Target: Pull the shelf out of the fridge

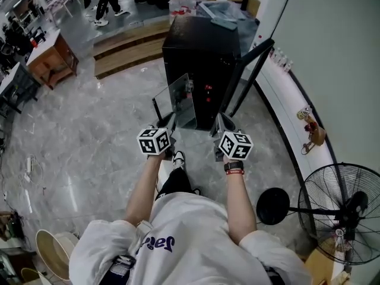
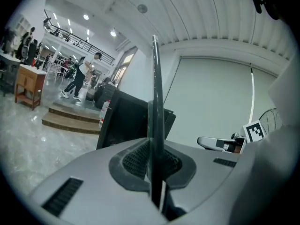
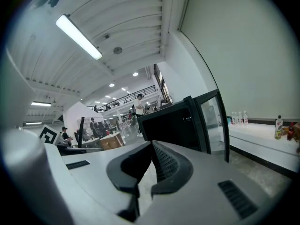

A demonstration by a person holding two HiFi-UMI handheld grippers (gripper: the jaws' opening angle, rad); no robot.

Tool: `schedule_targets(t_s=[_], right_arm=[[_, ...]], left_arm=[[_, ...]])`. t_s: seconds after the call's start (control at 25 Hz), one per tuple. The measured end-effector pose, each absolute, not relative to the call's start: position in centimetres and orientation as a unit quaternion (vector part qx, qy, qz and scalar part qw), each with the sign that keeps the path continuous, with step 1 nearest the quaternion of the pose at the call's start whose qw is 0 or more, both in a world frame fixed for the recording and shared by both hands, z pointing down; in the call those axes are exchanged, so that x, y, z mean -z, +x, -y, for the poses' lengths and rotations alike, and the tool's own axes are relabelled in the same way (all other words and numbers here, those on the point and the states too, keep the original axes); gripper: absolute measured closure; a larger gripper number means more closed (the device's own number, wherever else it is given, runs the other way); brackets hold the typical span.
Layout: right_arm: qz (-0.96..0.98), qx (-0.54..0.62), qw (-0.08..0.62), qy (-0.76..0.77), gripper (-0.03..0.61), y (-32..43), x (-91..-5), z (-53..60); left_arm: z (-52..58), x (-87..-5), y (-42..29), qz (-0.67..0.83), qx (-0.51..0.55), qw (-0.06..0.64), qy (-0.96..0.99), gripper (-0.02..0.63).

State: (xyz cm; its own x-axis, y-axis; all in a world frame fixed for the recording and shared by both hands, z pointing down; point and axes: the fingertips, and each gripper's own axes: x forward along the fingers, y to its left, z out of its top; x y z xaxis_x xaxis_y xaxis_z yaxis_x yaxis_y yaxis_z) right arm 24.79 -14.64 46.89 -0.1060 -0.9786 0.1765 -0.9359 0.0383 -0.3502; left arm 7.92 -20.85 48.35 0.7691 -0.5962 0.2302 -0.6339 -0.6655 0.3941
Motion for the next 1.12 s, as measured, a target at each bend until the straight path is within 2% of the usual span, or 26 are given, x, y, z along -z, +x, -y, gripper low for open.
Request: schedule_targets(t_s=[0.56, 1.12], right_arm=[[-0.696, 0.146, 0.033, -0.702, 0.568, 26.7, -45.1, 14.9], [-0.695, 0.138, 0.023, -0.705, 0.568, 27.0, -44.1, 14.9]], left_arm=[[20.3, -45.3, 8.3, 0.372, -0.039, 0.146, 0.916, 0.589], [20.3, -44.2, 8.6, 0.381, -0.056, 0.128, 0.914, 0.589]])
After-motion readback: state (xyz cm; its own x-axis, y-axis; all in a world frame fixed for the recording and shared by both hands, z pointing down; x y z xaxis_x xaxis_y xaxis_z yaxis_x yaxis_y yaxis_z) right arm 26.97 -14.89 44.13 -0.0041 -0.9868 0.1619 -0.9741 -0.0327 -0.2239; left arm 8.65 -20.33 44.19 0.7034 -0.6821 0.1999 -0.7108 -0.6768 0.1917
